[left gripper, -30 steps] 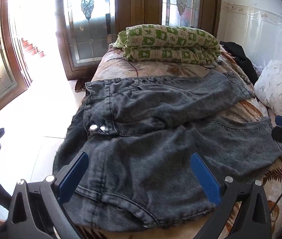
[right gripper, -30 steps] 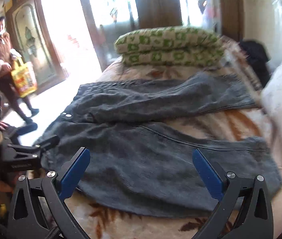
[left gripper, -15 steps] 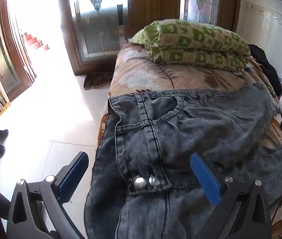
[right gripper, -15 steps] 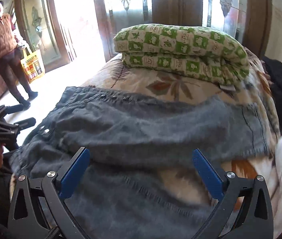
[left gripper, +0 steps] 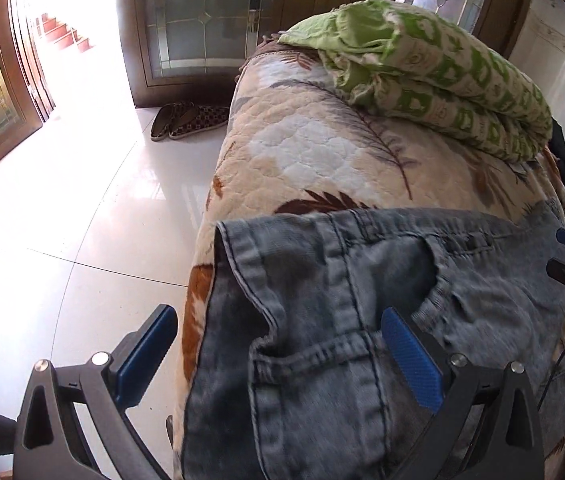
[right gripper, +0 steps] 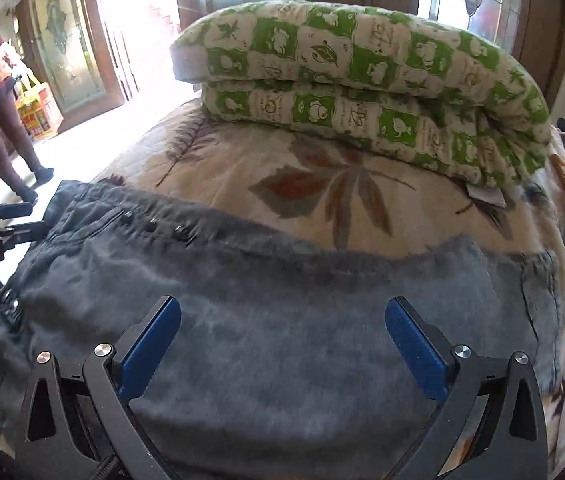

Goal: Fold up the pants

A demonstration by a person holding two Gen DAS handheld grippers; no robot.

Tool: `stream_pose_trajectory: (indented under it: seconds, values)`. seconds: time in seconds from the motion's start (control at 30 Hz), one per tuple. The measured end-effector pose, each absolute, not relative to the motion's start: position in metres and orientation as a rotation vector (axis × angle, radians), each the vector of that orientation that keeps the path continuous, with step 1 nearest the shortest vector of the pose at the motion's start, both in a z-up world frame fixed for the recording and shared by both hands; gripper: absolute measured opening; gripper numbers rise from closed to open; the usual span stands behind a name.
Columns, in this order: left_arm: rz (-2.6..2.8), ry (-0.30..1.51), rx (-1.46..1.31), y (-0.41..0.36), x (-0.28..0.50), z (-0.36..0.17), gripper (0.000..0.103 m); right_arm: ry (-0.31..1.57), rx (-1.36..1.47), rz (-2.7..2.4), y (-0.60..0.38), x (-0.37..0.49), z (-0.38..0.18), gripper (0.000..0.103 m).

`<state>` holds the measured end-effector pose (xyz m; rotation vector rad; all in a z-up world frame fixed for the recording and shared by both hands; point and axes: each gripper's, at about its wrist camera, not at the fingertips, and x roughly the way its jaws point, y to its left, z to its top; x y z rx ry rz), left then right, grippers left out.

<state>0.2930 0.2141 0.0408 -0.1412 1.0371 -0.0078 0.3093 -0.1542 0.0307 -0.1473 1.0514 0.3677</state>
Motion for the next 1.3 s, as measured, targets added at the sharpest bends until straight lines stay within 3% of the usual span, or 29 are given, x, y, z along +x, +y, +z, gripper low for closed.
stream_pose_trajectory:
  seconds: [0.5, 0.57, 0.6, 0.63, 0.67, 0.73, 0.8, 0.87, 0.9, 1.0, 1.3]
  values:
    - [-0.108, 1.052, -0.192, 0.238, 0.335, 0.008, 0.103, 1.145, -0.347, 0.378, -0.143, 0.371, -0.021, 0.103]
    - [-0.103, 1.041, -0.187, 0.236, 0.339, 0.009, 0.103, 1.155, -0.291, 0.402, -0.149, 0.374, -0.027, 0.099]
    - [-0.101, 1.038, -0.183, 0.234, 0.34, 0.009, 0.102, 1.158, -0.249, 0.422, -0.152, 0.375, -0.028, 0.09]
    - [-0.101, 1.034, -0.179, 0.231, 0.341, 0.009, 0.099, 1.154, -0.224, 0.432, -0.153, 0.375, -0.028, 0.083]
    - [-0.115, 1.031, -0.18, 0.228, 0.341, 0.009, 0.089, 1.146, -0.224, 0.437, -0.154, 0.373, -0.027, 0.077]
    - [-0.137, 1.014, -0.164, 0.22, 0.339, 0.015, 0.075, 1.134, -0.224, 0.482, -0.151, 0.369, -0.02, 0.029]
    - [-0.172, 1.005, -0.129, 0.211, 0.334, 0.021, 0.049, 1.142, -0.229, 0.499, -0.146, 0.366, -0.015, 0.013]
    - [-0.188, 1.004, -0.111, 0.205, 0.331, 0.028, 0.029, 1.135, -0.28, 0.496, -0.137, 0.361, -0.011, 0.01]
    - [-0.188, 0.999, -0.099, 0.203, 0.328, 0.032, 0.025, 1.125, -0.292, 0.49, -0.134, 0.359, -0.009, 0.01]
    - [-0.187, 0.968, -0.083, 0.202, 0.319, 0.047, 0.02, 1.093, -0.258, 0.49, -0.137, 0.351, 0.007, 0.009]
    - [-0.268, 0.898, -0.156, 0.205, 0.272, 0.087, 0.019, 1.037, -0.232, 0.551, -0.149, 0.308, 0.054, 0.009]
